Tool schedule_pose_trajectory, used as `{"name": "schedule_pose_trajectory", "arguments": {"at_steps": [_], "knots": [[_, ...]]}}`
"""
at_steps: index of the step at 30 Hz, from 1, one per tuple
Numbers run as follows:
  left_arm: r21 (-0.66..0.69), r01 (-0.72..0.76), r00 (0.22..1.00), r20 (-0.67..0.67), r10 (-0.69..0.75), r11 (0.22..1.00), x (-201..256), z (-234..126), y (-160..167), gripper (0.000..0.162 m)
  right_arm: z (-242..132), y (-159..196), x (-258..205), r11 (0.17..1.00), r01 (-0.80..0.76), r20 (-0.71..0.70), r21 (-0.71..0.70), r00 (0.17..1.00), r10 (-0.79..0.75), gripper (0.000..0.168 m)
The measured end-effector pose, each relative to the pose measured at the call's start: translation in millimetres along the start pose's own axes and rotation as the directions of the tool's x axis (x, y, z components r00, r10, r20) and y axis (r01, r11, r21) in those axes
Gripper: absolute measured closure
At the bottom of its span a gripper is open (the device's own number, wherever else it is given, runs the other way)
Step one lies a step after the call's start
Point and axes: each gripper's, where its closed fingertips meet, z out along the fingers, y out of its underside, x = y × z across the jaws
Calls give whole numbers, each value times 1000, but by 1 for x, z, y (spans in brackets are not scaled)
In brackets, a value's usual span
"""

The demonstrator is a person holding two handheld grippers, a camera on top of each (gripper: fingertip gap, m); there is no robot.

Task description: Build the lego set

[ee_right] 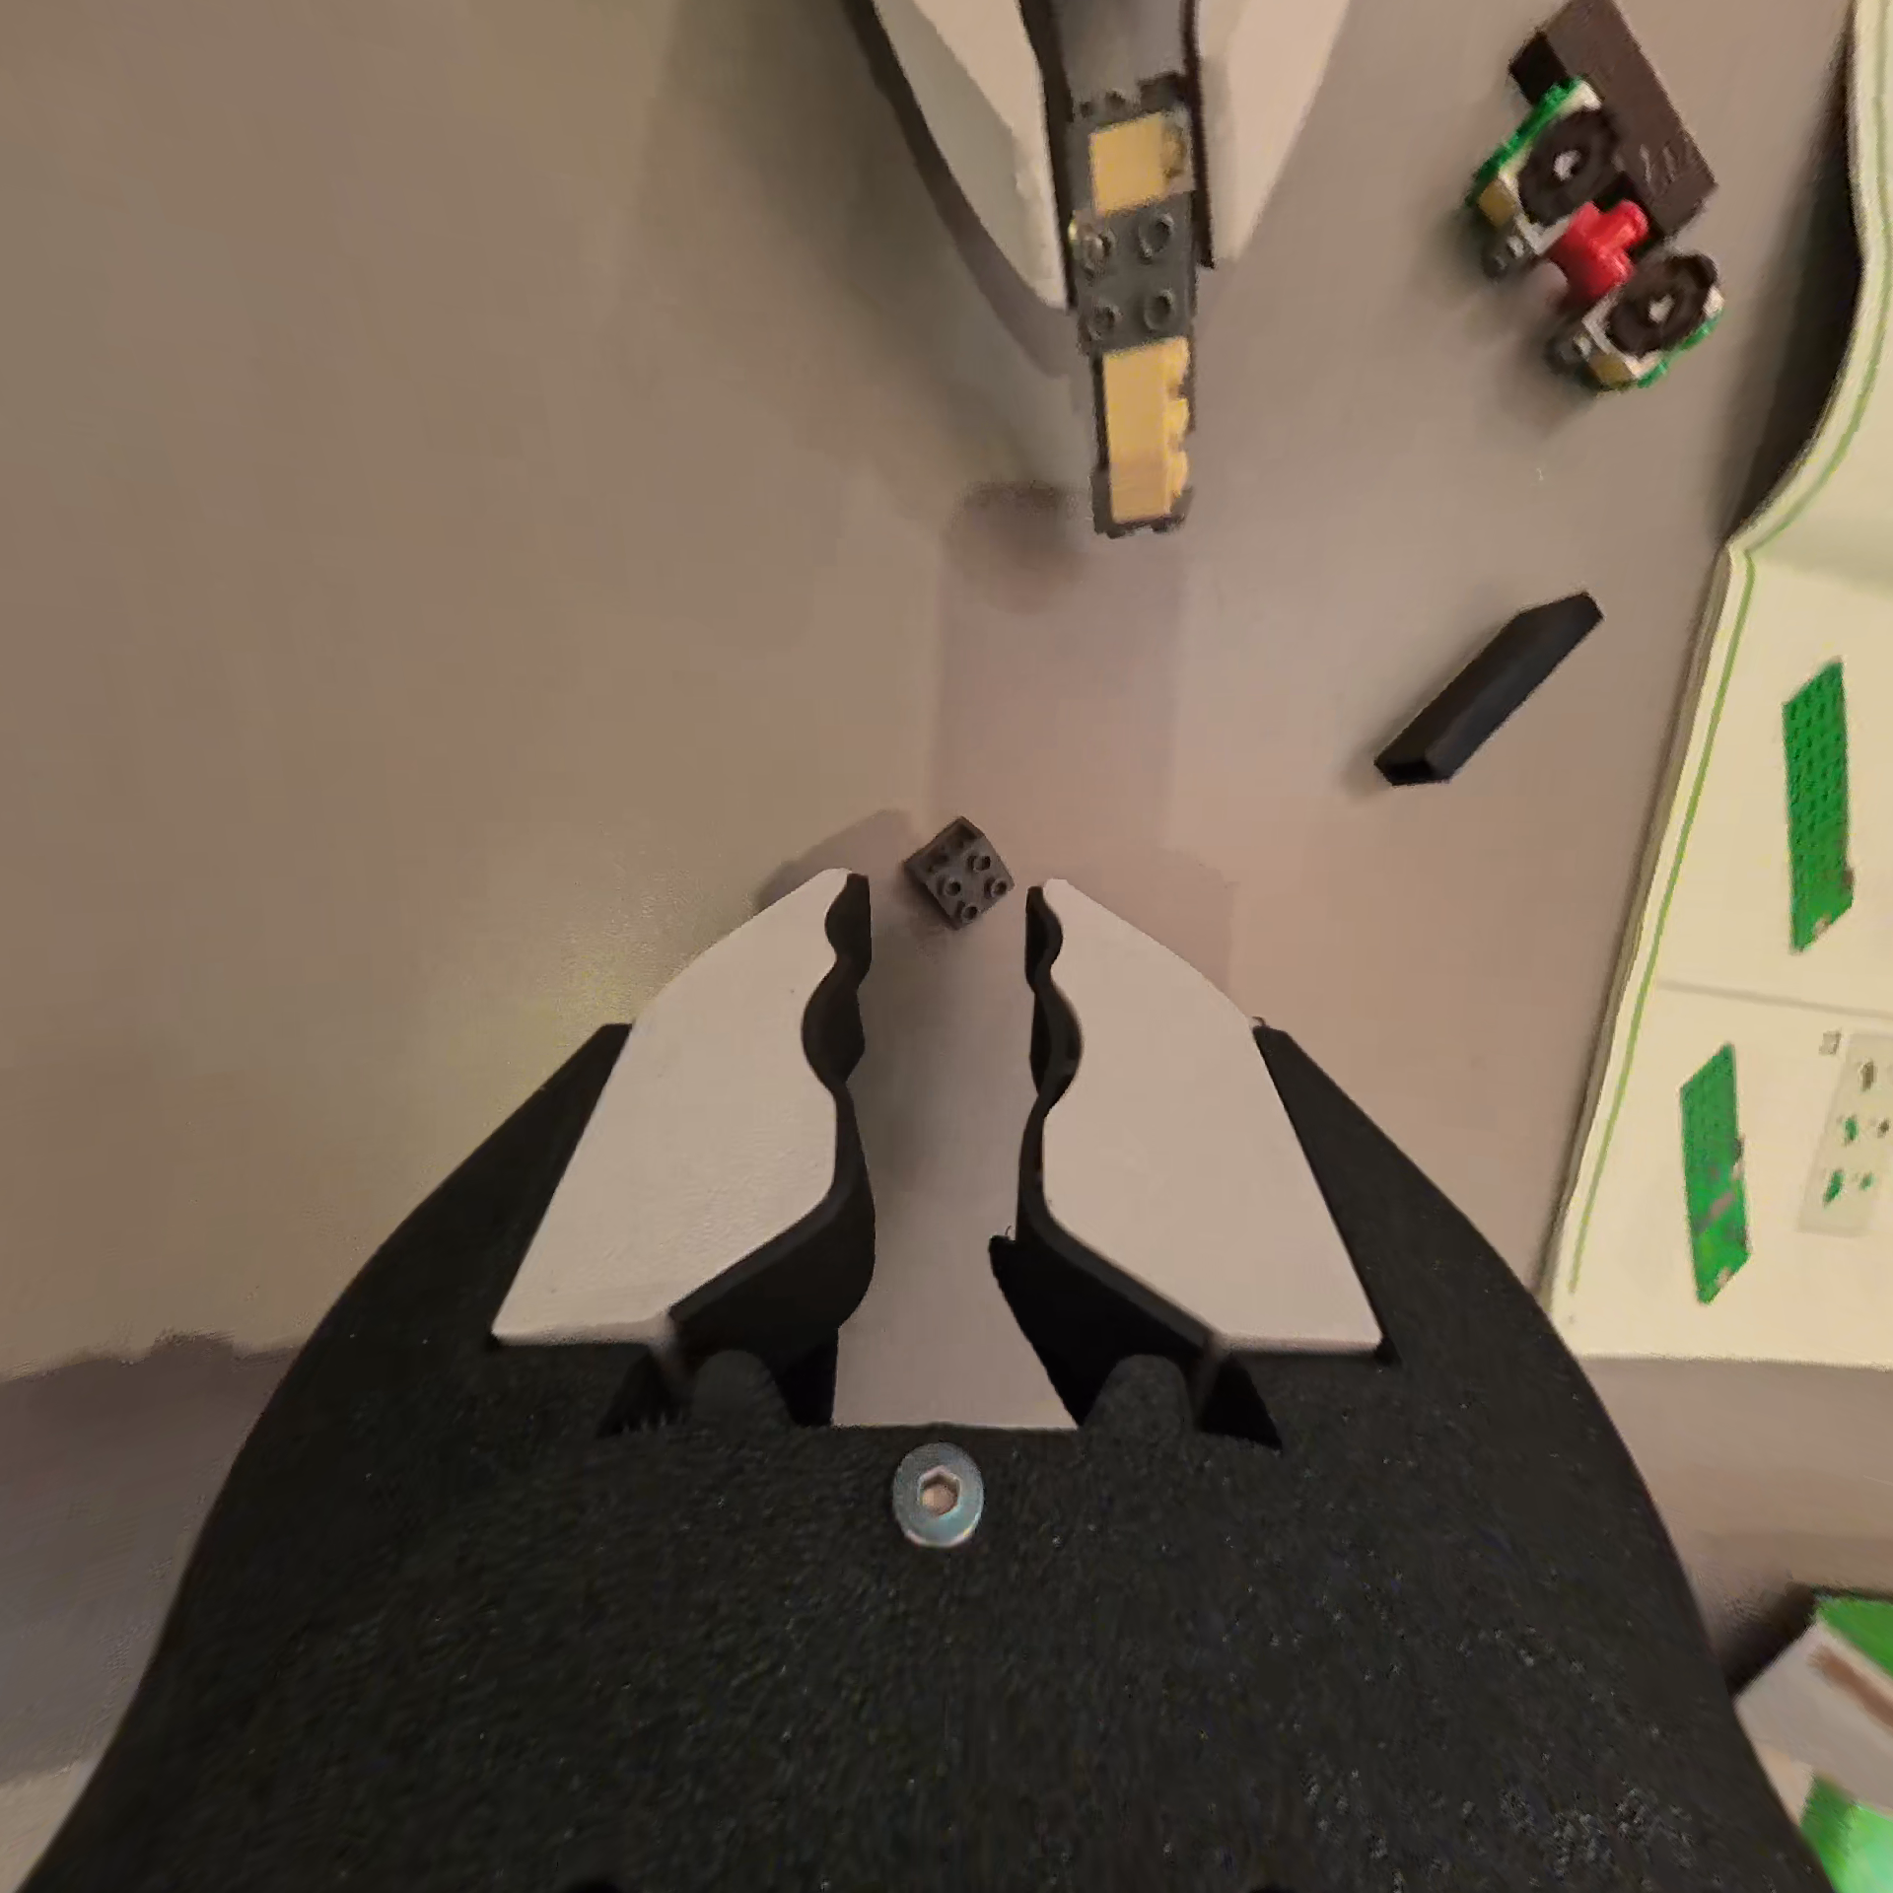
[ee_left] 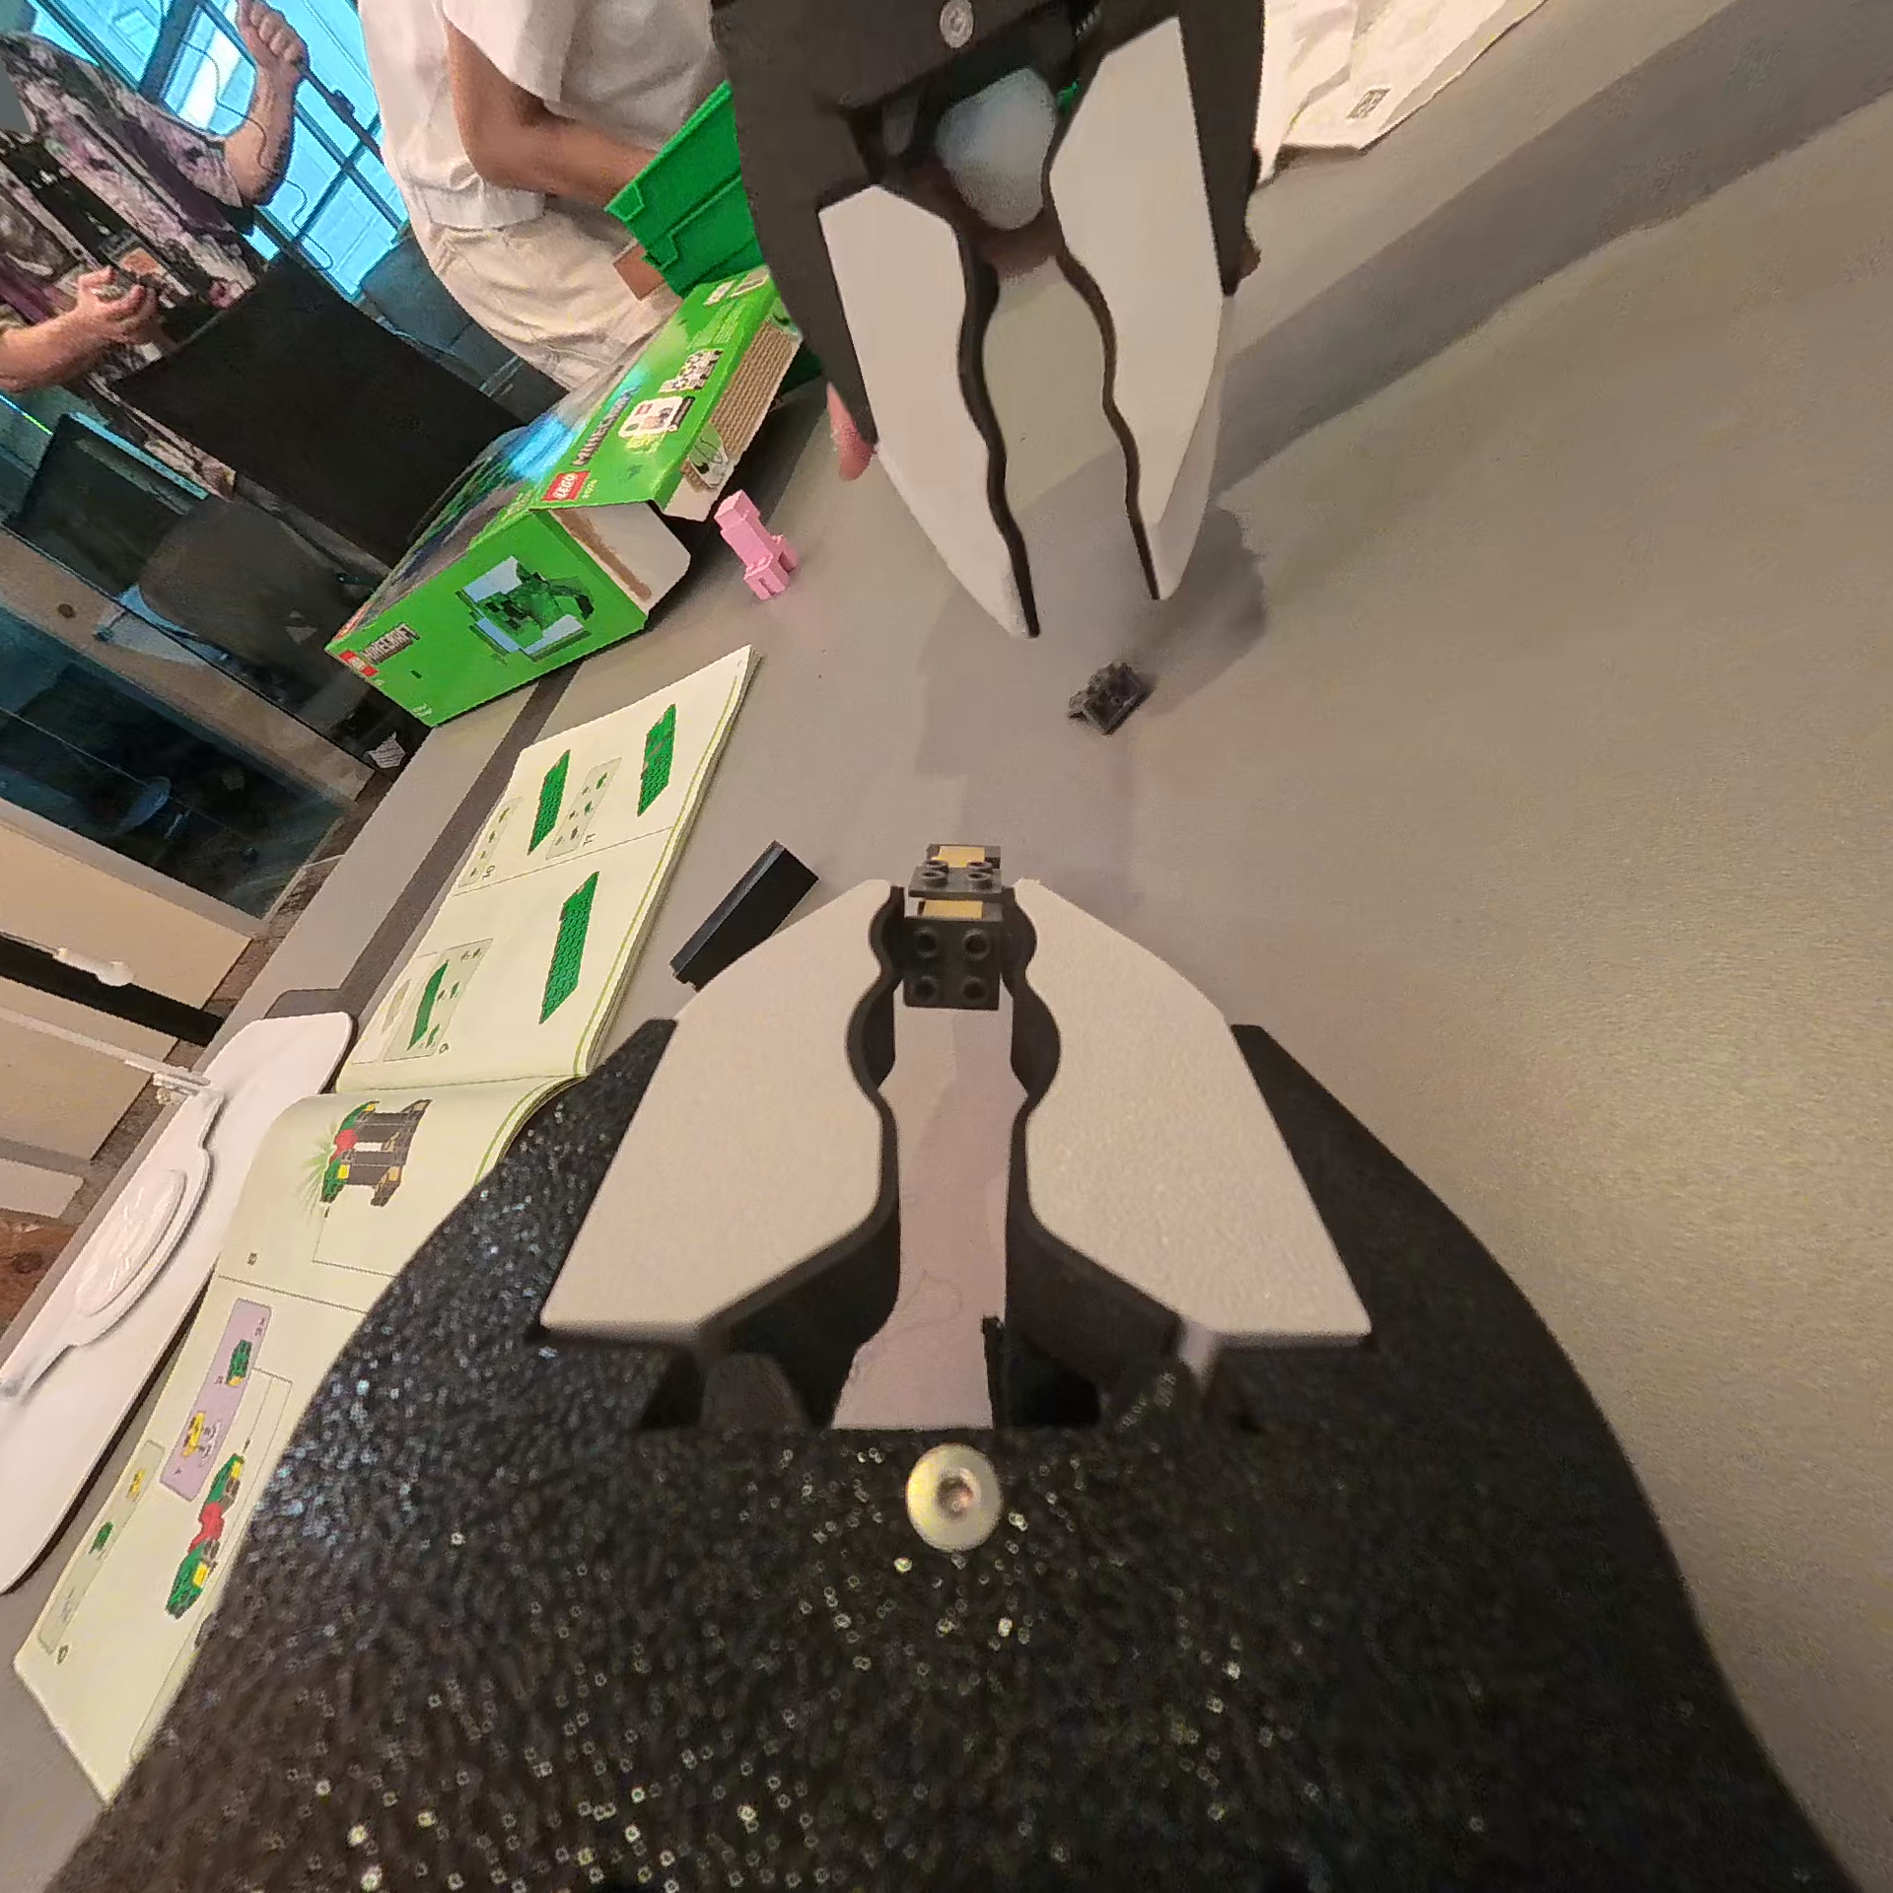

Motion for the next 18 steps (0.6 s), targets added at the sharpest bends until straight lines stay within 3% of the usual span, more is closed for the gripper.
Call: {"name": "schedule_pose_trajectory", "arguments": {"at_steps": [7,10,14,18], "knots": [[-1,0,1000,2,0,1000,0,0,0,145,15,-5,1,994,94,85,-48,992,-89,141],[-2,1,1000,3,-1,1000,-1,0,1,145,19,0,6,994,75,37,-81,997,-72,156],[2,4,1000,5,-4,1000,-1,-1,0,145,19,1,9,996,-56,-50,-63,997,53,168],[0,1,1000,3,-1,1000,0,-1,1,145,13,-3,5,984,-179,-123,4,976,179,159]]}}
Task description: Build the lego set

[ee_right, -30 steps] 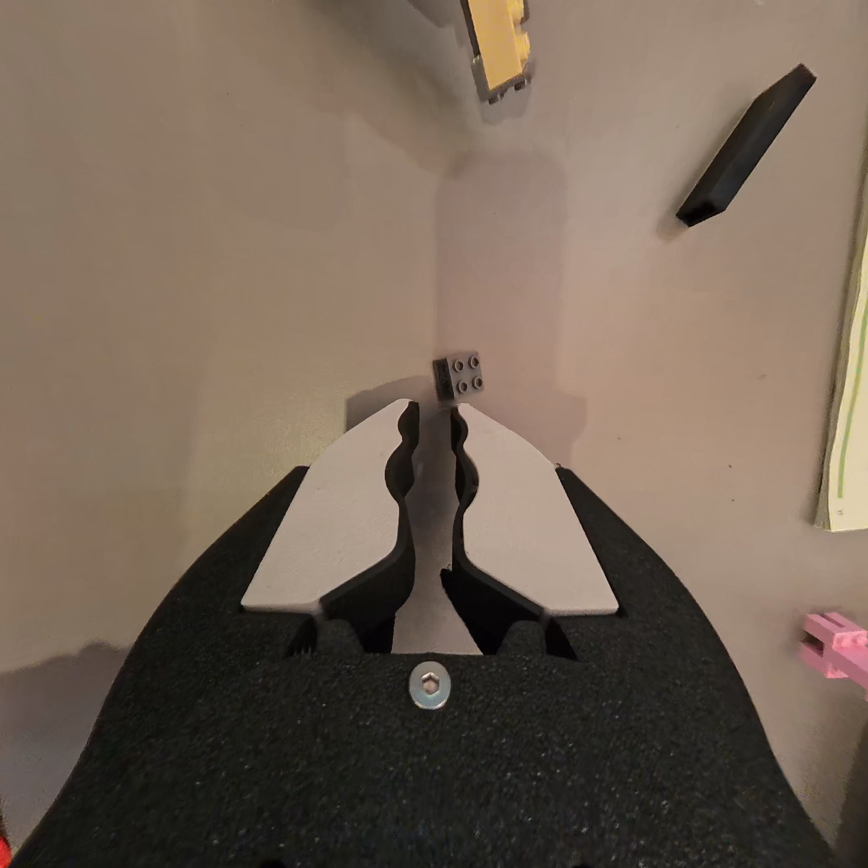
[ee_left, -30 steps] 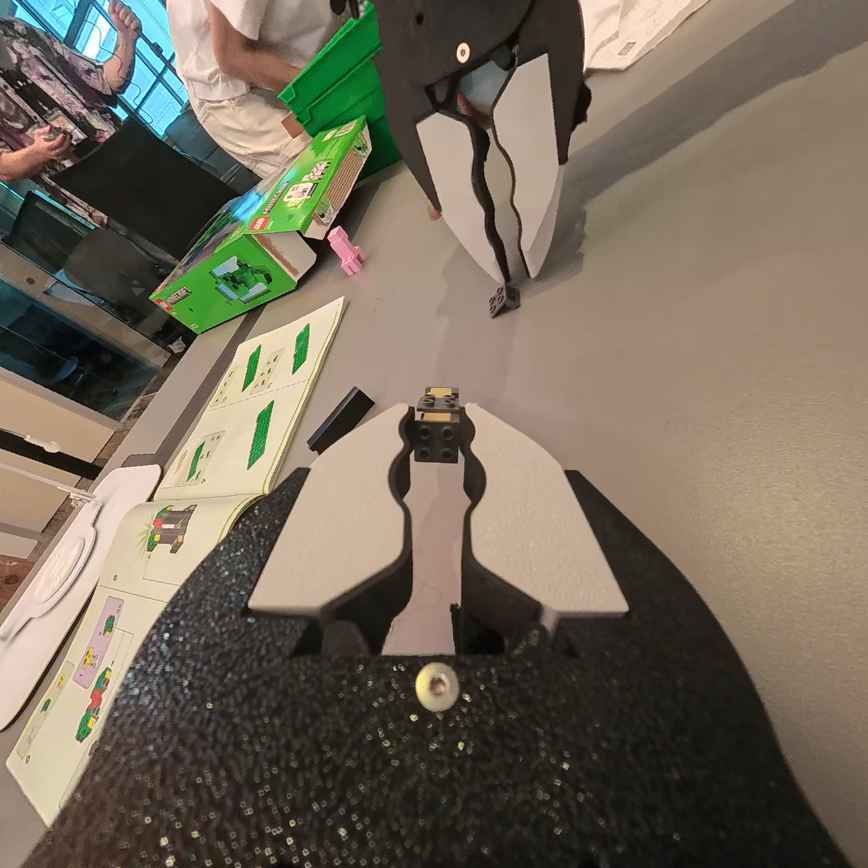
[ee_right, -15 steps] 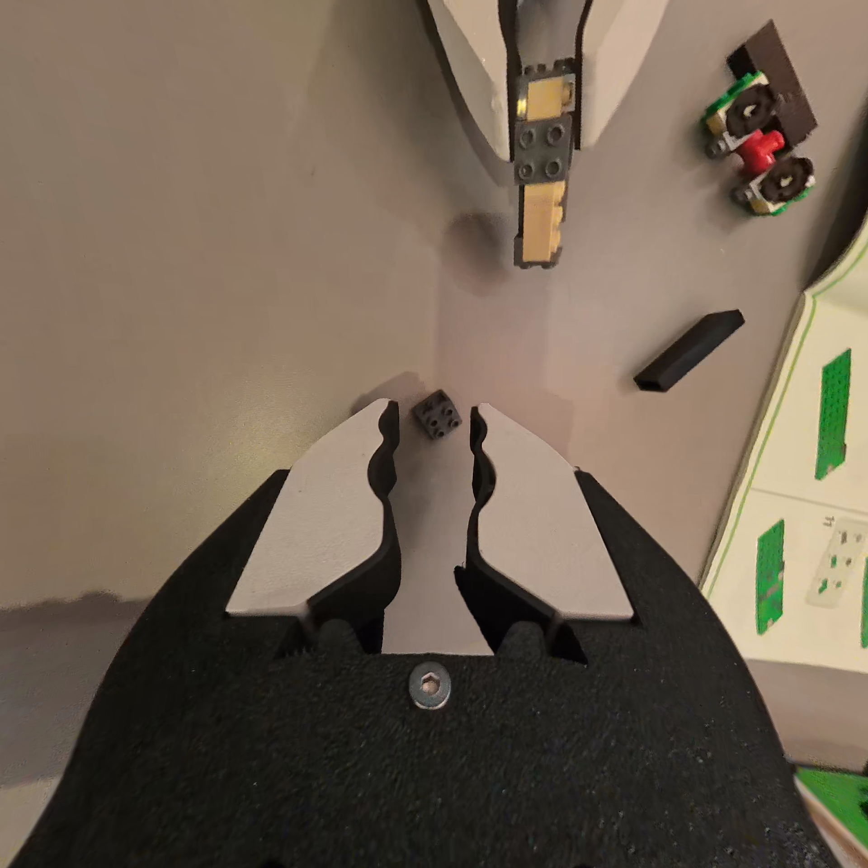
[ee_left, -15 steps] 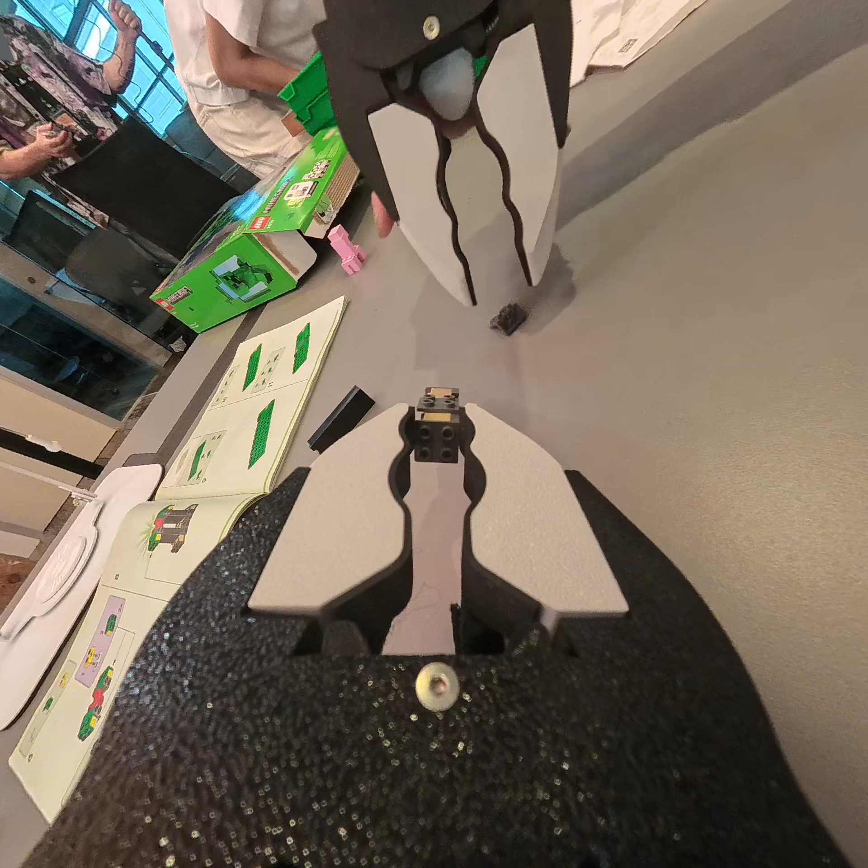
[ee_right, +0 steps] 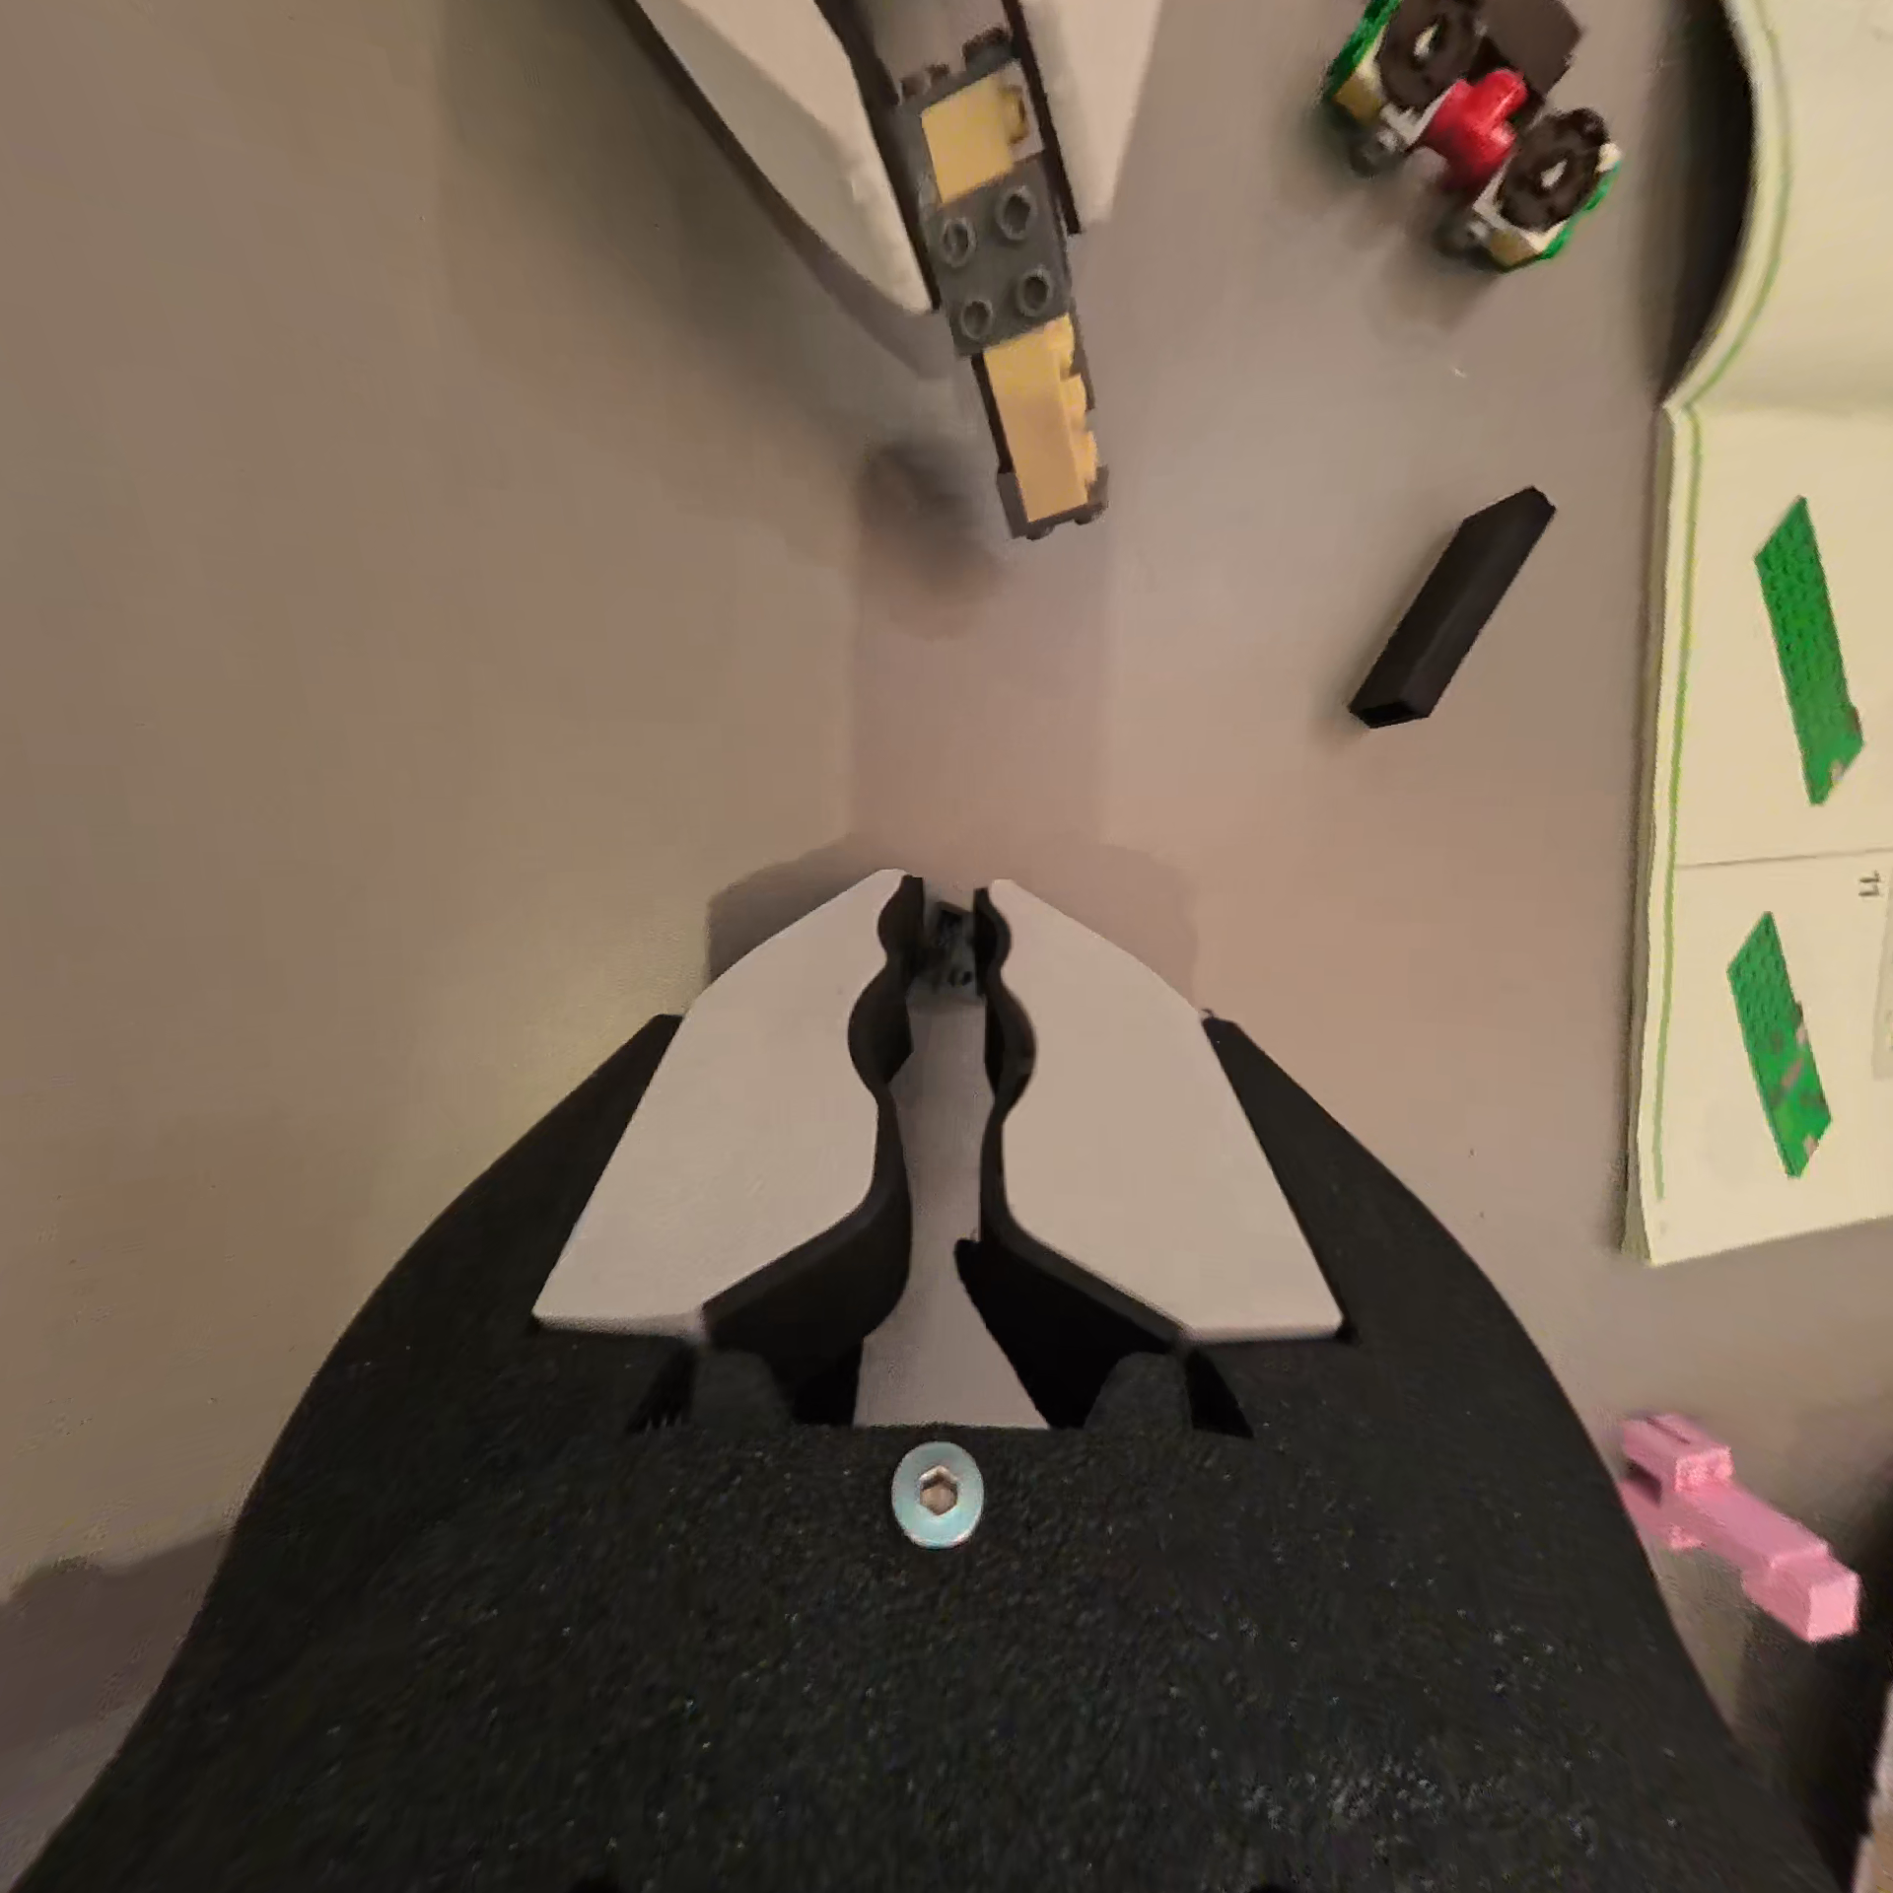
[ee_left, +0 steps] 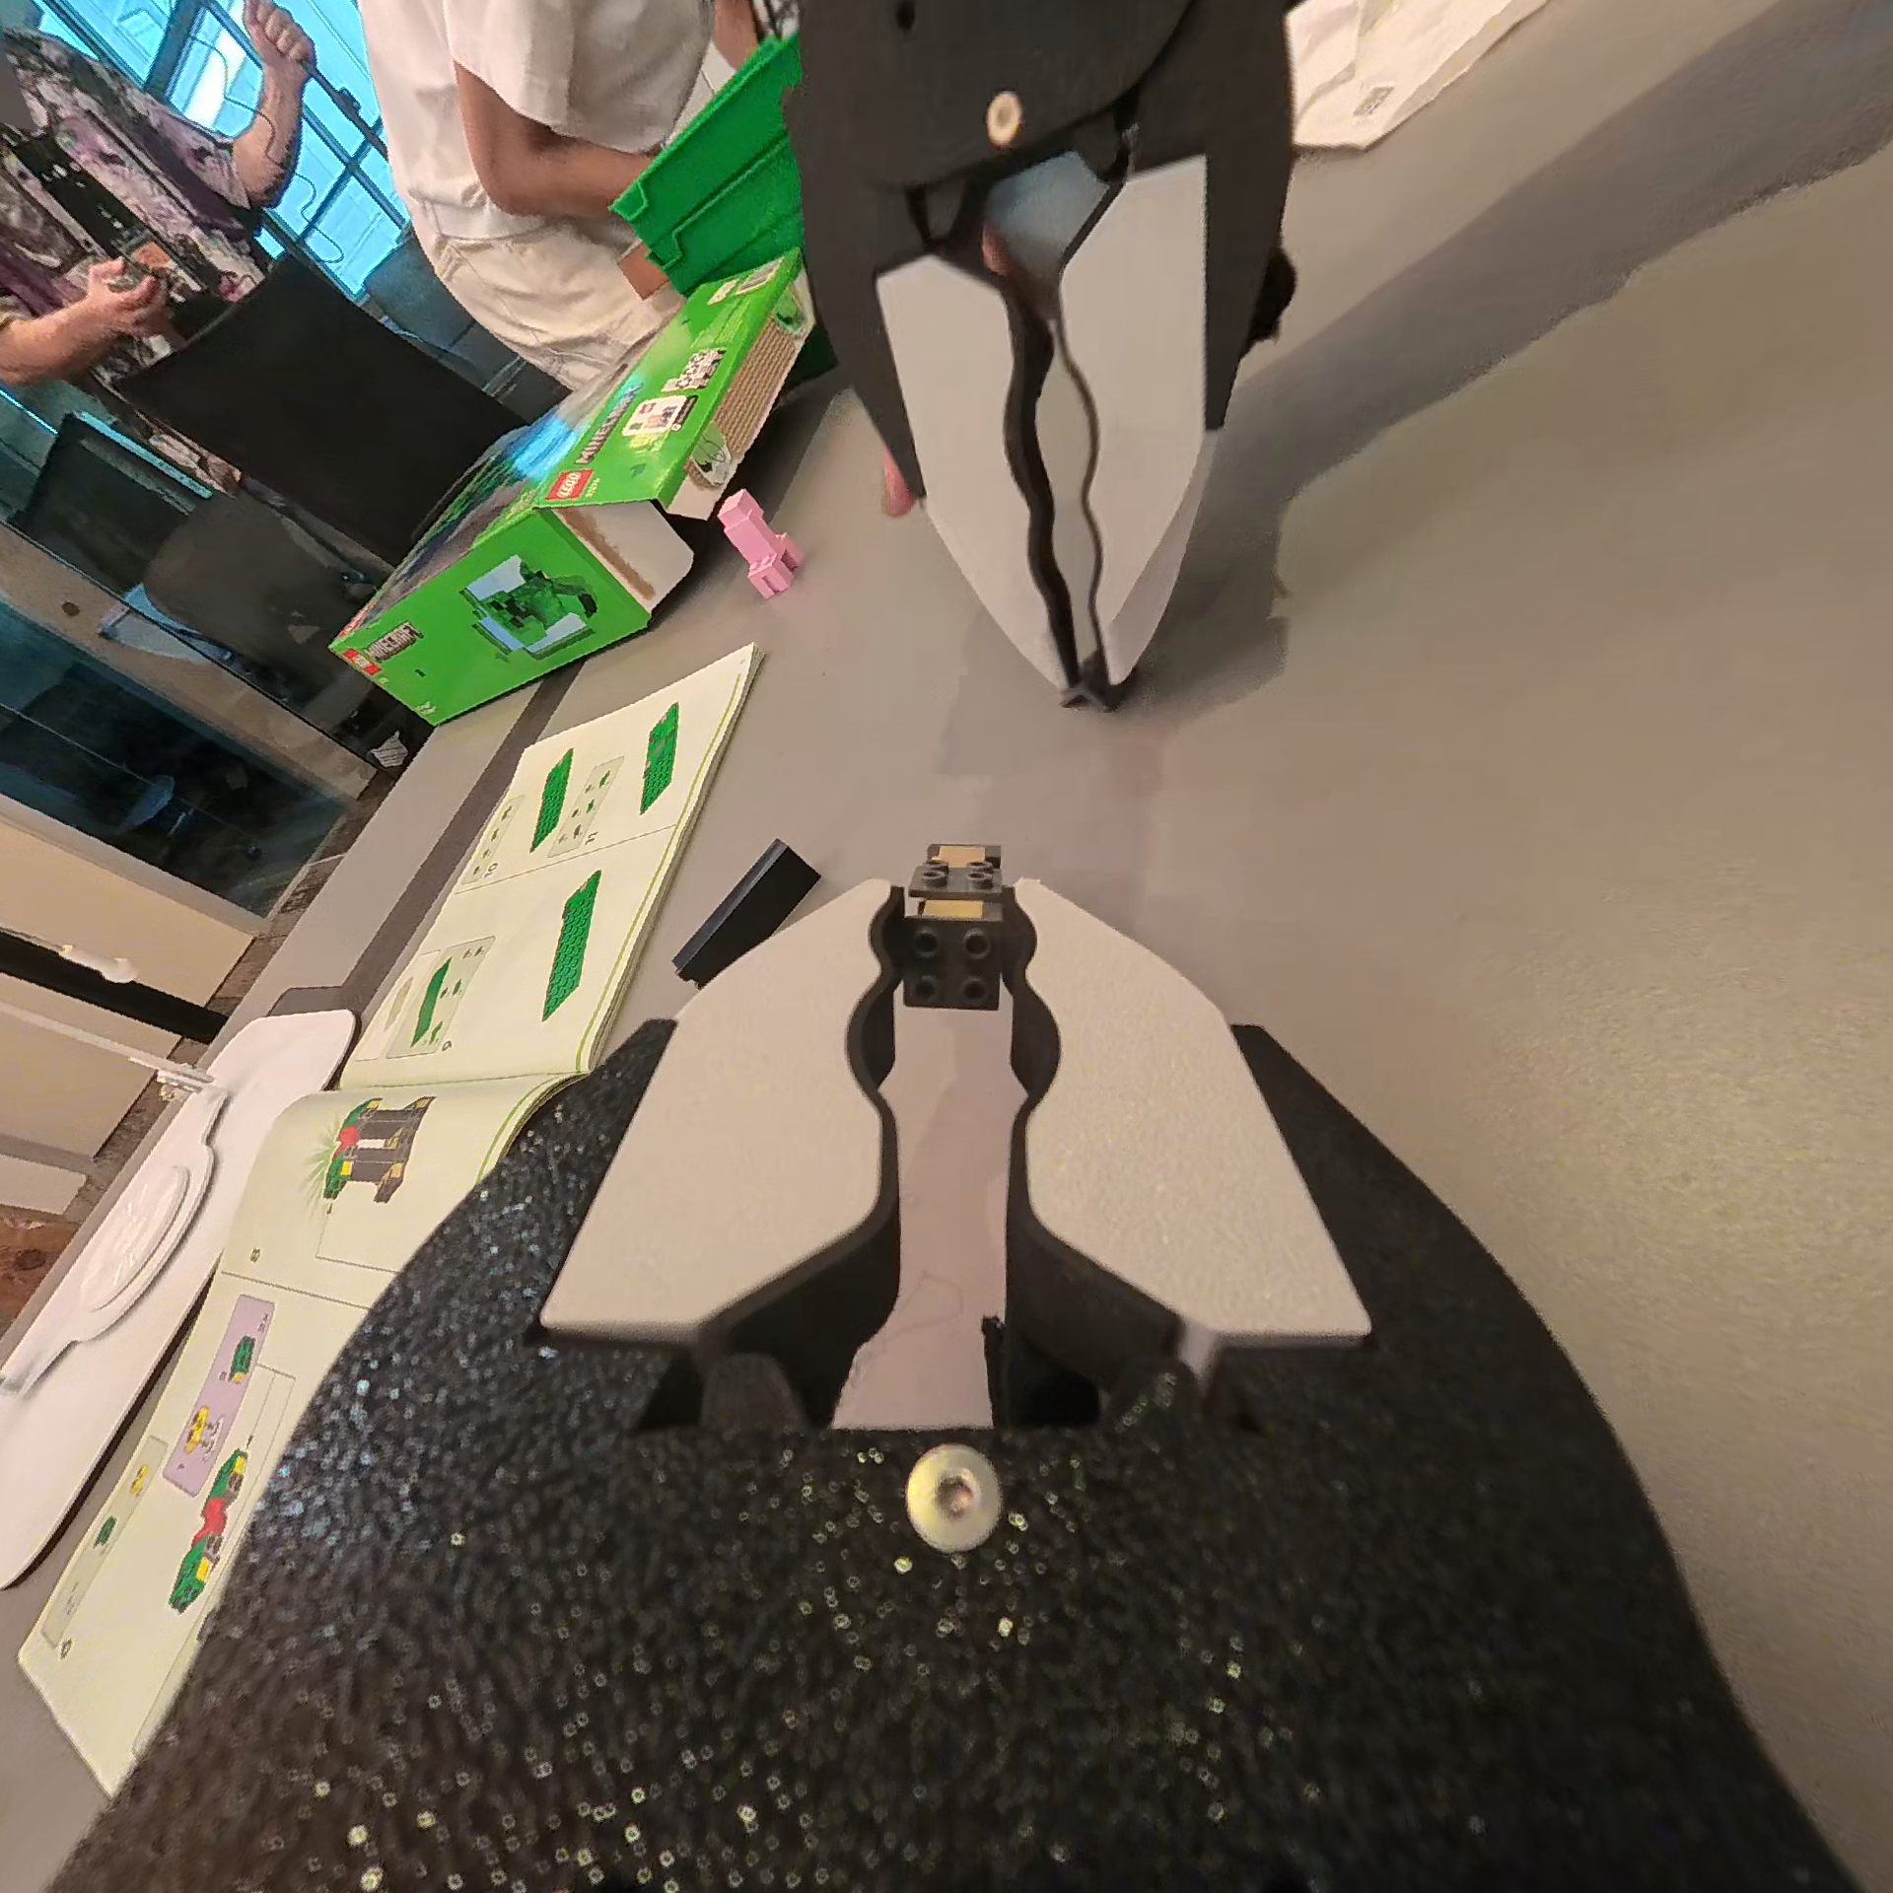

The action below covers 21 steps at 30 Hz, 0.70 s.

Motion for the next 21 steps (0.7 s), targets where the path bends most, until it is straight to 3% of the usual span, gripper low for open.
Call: {"name": "schedule_pose_trajectory", "arguments": {"at_steps": [3,7,14,17,21], "knots": [[0,0,1000,0,0,1000,0,0,0,145,-9,3,4,997,-55,-49,58,997,58,152],[-2,-5,1000,-2,5,1000,1,0,0,145,-9,8,-6,990,-86,25,113,996,84,139],[-6,-7,1000,0,7,1000,1,0,1,145,-2,21,-14,989,-139,18,53,990,138,137],[-8,-11,1000,-3,11,1000,2,0,1,145,0,14,-22,978,-187,64,91,981,182,135],[-10,-14,1000,-4,14,1000,2,1,1,145,4,-2,-24,977,-135,27,166,991,133,128]]}}
